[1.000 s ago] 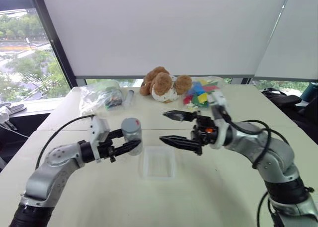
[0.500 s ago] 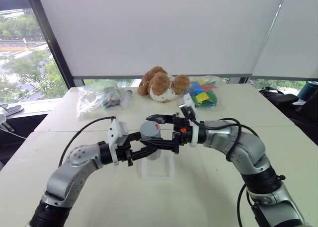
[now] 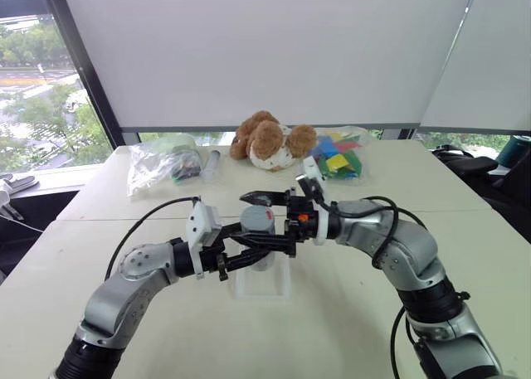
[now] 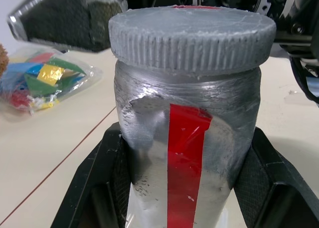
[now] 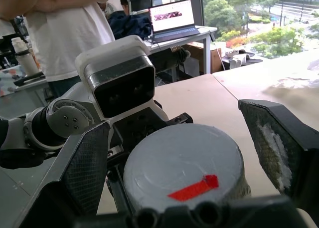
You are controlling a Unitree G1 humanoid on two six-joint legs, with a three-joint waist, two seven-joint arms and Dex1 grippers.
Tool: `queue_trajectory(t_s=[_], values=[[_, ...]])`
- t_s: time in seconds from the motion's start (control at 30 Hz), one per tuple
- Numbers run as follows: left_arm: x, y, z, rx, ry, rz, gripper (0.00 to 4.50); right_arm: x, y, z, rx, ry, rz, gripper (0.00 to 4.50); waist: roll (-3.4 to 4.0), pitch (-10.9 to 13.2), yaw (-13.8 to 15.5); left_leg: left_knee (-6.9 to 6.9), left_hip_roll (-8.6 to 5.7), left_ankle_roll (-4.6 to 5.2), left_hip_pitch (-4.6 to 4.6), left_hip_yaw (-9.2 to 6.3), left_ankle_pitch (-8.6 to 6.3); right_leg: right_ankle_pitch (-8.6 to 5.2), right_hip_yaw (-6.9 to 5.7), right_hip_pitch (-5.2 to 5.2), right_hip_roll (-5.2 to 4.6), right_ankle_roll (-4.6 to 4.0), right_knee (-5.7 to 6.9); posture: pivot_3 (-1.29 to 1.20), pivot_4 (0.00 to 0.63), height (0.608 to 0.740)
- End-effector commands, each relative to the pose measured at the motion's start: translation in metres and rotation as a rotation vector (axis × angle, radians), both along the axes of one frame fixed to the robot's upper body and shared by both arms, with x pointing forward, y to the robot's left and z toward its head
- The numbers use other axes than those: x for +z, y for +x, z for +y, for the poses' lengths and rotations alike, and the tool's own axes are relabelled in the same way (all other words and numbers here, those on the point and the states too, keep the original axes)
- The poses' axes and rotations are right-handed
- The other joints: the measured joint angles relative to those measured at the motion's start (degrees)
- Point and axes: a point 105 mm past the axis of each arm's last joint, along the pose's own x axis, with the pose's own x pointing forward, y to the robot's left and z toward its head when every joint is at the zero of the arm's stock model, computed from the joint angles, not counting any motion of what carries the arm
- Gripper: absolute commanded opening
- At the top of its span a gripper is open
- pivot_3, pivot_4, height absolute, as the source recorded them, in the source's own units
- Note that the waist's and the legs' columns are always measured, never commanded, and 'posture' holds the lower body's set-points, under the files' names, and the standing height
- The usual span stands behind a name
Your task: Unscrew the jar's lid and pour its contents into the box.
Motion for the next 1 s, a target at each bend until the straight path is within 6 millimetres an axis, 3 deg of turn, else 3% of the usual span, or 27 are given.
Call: queue_trajectory(t_s=[0.03, 0.1, 0.13, 0.23, 0.5, 0.67, 0.77, 0.9, 1.0], values=[[0.01, -0.006, -0.001, -0.017, -0.006, -0.059, 2.08, 0.015, -0.006, -0.001, 0.02, 0.024, -0.056, 3.68, 0.0, 0.0, 0.0, 0.0, 0.0, 0.0, 0.0, 0.0, 0.0, 0.0, 0.0, 0.0, 0.0, 0.0, 0.0, 0.0, 0.15, 0.74], [0.008, -0.006, 0.0, -0.019, -0.006, -0.059, 2.08, 0.015, -0.007, -0.002, 0.033, 0.024, -0.052, 2.6, 0.0, 0.0, 0.0, 0.0, 0.0, 0.0, 0.0, 0.0, 0.0, 0.0, 0.0, 0.0, 0.0, 0.0, 0.0, 0.0, 0.15, 0.74], [0.007, -0.007, 0.001, -0.02, -0.005, -0.059, 2.08, 0.015, -0.008, -0.002, 0.038, 0.02, -0.053, 2.35, 0.0, 0.0, 0.0, 0.0, 0.0, 0.0, 0.0, 0.0, 0.0, 0.0, 0.0, 0.0, 0.0, 0.0, 0.0, 0.0, 0.15, 0.74], [0.007, -0.009, 0.001, -0.047, -0.009, -0.059, 2.08, 0.014, -0.009, -0.005, 0.065, 0.0, -0.069, 2.37, 0.0, 0.0, 0.0, 0.0, 0.0, 0.0, 0.0, 0.0, 0.0, 0.0, 0.0, 0.0, 0.0, 0.0, 0.0, 0.0, 0.15, 0.74], [0.007, -0.039, 0.001, -0.371, 0.077, -0.057, 2.08, 0.017, -0.044, -0.025, 0.515, -0.167, -0.09, 2.37, 0.02, 0.0, -0.9, 0.01, 0.0, 0.0, 0.01, 0.0, 0.0, -0.01, -0.04, 0.05, 0.01, 0.0, -0.02, 0.0, 0.15, 0.74], [0.011, -0.047, -0.007, -0.456, 0.074, -0.059, 2.08, 0.022, -0.04, -0.024, 0.561, -0.197, -0.098, 2.37, 0.03, 0.0, -1.1, -0.01, 0.06, 0.0, 0.04, -0.01, 0.0, 0.0, -0.04, 0.03, 0.05, 0.01, 0.02, 0.0, 0.15, 0.74], [0.015, -0.045, -0.008, -0.435, 0.059, -0.069, 2.08, 0.029, -0.033, -0.02, 0.505, -0.155, -0.096, 2.37, 0.03, 0.0, -1.0, -0.02, 0.06, 0.0, 0.03, -0.03, 0.0, 0.0, -0.04, 0.01, 0.05, 0.01, 0.05, 0.0, 0.15, 0.74], [0.016, -0.04, -0.001, -0.361, 0.039, -0.055, 2.08, 0.039, -0.031, -0.026, 0.442, -0.088, -0.104, 4.31, 0.02, 0.0, -0.9, -0.01, 0.05, 0.0, 0.02, -0.03, 0.0, 0.0, -0.03, 0.0, 0.03, 0.01, 0.04, 0.0, 0.15, 0.74], [0.009, -0.034, 0.008, -0.286, 0.042, -0.024, 2.08, 0.041, -0.025, -0.035, 0.348, -0.057, -0.166, 4.44, 0.02, 0.0, -0.8, -0.03, 0.05, 0.0, 0.02, -0.04, 0.0, 0.0, -0.03, -0.01, 0.03, 0.01, 0.03, 0.0, 0.15, 0.74]])
